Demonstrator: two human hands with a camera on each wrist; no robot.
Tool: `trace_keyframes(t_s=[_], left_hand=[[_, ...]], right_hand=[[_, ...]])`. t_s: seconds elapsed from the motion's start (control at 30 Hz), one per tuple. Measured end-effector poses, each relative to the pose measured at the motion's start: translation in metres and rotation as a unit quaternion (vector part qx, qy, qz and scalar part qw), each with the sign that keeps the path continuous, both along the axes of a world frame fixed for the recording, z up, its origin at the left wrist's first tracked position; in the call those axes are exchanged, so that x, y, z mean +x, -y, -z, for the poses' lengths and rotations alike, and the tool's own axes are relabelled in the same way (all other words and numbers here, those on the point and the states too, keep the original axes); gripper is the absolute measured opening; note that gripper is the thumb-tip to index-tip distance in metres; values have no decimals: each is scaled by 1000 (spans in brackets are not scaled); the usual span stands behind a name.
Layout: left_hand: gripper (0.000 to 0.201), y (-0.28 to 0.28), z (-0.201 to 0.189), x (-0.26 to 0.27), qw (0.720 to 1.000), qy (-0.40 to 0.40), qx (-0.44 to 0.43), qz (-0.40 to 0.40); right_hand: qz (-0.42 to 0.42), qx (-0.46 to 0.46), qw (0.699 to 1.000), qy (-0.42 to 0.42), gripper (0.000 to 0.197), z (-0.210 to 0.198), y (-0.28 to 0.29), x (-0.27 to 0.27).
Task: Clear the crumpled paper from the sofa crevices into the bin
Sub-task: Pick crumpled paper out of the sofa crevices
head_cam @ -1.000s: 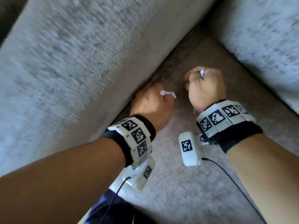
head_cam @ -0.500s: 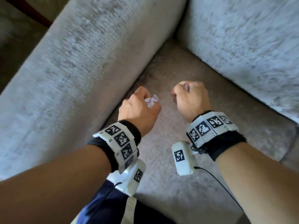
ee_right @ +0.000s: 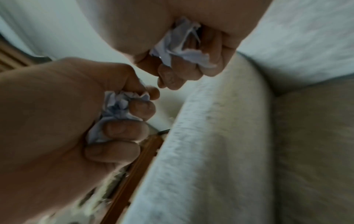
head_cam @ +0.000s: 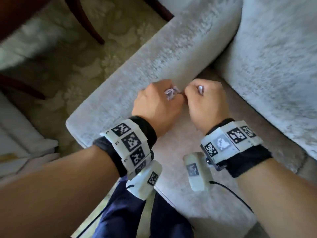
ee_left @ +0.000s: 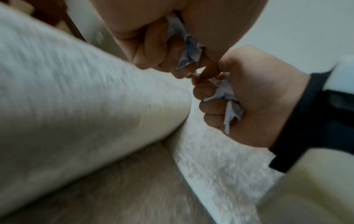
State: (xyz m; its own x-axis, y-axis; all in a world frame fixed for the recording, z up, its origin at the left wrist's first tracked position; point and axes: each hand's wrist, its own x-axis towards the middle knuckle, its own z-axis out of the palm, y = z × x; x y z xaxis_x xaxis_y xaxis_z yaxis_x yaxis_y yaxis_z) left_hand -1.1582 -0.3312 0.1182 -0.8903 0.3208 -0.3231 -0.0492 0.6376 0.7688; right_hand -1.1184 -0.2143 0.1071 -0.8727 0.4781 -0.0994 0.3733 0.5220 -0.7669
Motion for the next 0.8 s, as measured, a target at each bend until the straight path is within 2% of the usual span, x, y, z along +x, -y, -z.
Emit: trace_keyframes(t_s=[0.1,0.2,0.33,0.47,0.67,0.8], left_hand=[[22,49,-36,-30,996,-58,19,-65],[19,114,-53,-59,983,-92,20,-156],[20,225,-60,-77,964,-95,4,-247],[22,354,-69,-64,939,-87,-45,-329],[24,540,-81,-20,866,-62,-99,-487],[19,620,-84,18,807,-46,-141,-572]], right_hand=[[-76,10,997,-22,32,-40,46,-49],[-148,13,988,-38,31,-64,108,-92],[-240,25,969,-45,26,-74,214,-130],[-332,38,942,-23,23,-78,341,-146],[-486,52,872,-21,28,-98,537,-153],[-560,55,827,-10,26,-108,641,-149]])
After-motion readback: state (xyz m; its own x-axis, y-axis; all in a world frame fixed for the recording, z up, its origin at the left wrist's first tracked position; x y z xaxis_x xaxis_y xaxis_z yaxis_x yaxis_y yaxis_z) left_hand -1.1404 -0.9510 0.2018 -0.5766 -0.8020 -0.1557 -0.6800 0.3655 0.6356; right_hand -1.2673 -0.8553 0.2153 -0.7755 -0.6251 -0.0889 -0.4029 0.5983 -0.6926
